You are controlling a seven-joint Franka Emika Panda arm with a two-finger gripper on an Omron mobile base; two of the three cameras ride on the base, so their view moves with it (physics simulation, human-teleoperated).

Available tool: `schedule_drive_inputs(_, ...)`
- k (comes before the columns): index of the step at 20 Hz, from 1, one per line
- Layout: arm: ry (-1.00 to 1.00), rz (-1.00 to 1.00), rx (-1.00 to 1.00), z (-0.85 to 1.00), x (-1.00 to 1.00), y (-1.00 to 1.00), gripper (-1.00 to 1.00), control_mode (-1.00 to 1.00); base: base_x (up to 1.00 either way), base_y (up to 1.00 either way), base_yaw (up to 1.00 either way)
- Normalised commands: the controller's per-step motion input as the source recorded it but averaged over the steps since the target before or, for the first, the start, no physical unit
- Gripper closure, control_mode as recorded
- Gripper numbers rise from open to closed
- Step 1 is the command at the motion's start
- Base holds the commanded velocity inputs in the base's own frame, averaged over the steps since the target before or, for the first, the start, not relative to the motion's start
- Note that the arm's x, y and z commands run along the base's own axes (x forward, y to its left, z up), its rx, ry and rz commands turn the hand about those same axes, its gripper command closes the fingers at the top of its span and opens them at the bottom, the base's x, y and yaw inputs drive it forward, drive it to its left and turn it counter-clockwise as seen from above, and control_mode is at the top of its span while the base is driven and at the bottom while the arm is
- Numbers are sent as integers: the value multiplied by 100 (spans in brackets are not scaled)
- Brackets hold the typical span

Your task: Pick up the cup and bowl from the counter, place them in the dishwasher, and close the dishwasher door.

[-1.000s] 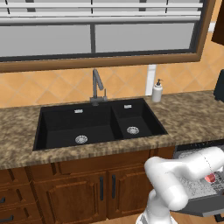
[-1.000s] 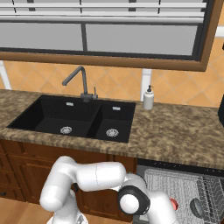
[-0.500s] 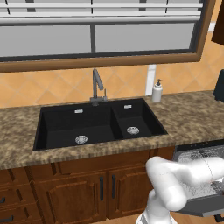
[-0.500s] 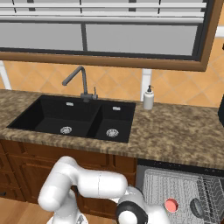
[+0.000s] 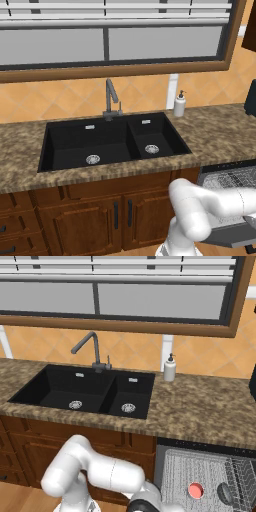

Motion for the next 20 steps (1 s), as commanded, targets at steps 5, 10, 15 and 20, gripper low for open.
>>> schedule_drive_inputs(5, -2, 0, 0, -50, 9, 0, -100, -100, 0, 0, 0)
schedule_drive_inputs(10, -7, 0, 0, -21, 46, 3, -100, -100, 0, 0, 0)
schedule_drive_inputs(15, -9, 0, 0, -13, 69, 6, -100, -100, 0, 0, 0)
schedule_drive_inputs(20, -4, 0, 0, 0, 62, 3, -100, -100, 0, 0, 0)
